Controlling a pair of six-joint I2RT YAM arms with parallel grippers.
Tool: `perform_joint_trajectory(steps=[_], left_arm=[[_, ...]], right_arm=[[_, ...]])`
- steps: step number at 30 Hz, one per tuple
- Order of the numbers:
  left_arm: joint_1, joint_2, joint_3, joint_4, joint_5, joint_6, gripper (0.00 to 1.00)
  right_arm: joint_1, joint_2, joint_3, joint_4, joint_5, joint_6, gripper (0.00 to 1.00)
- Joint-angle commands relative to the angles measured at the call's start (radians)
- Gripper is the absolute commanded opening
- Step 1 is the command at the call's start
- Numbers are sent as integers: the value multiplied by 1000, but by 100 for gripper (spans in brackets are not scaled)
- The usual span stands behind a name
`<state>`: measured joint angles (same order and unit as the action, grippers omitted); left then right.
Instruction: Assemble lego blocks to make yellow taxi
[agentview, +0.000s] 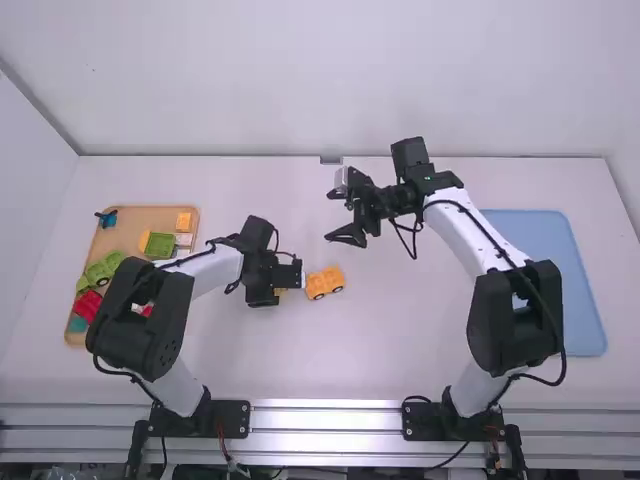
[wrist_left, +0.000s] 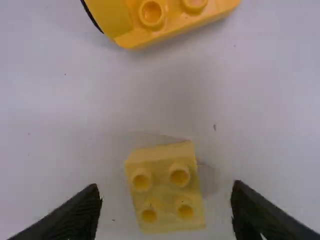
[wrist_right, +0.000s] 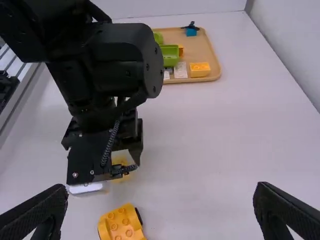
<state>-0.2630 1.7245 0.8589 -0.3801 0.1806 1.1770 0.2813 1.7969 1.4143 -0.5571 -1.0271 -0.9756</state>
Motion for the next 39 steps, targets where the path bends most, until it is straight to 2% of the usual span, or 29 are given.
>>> perform_joint_trajectory(steps=[1, 2, 3, 8, 13, 16, 20, 22, 24, 26, 29, 33, 36, 39], left_arm=[[23, -6, -2, -4, 15, 5, 84], [29, -6, 2, -3, 19, -4, 95], [34, -7, 8, -5, 26, -12, 99], [109, -10, 29, -35, 147, -45, 99], [219, -10, 18, -117, 451, 144, 99], [282, -10, -6, -93, 537, 162, 99], [343, -10, -35, -11, 619, 71, 99], [368, -10, -49, 20, 708, -83, 99], [371, -10, -52, 26, 701, -134, 99], [367, -10, -62, 82, 609, -199, 99], [359, -10, -93, 155, 557, -230, 99], [357, -8, -191, 301, 624, -104, 99], [377, -8, -241, 345, 712, -2, 99], [396, -8, -272, 397, 754, 2, 99]], right_arm=[[5, 6, 5, 2, 5, -2, 99], [6, 6, 5, 2, 4, -2, 99], [6, 6, 5, 2, 3, -2, 99], [-8, 6, 5, 2, 4, 7, 99], [-8, 6, 5, 0, 34, 6, 99], [-8, 6, 5, 0, 54, 6, 99], [1, 6, 5, 0, 93, 6, 98], [-2, 6, 5, 3, 153, 5, 98], [0, 6, 5, 9, 180, 6, 98], [8, 6, 5, 40, 231, 5, 99], [9, 6, 5, 55, 275, 6, 99], [16, 6, 4, 29, 295, -2, 99], [22, 6, 4, 14, 294, -28, 99], [18, 6, 4, 9, 261, -28, 99]])
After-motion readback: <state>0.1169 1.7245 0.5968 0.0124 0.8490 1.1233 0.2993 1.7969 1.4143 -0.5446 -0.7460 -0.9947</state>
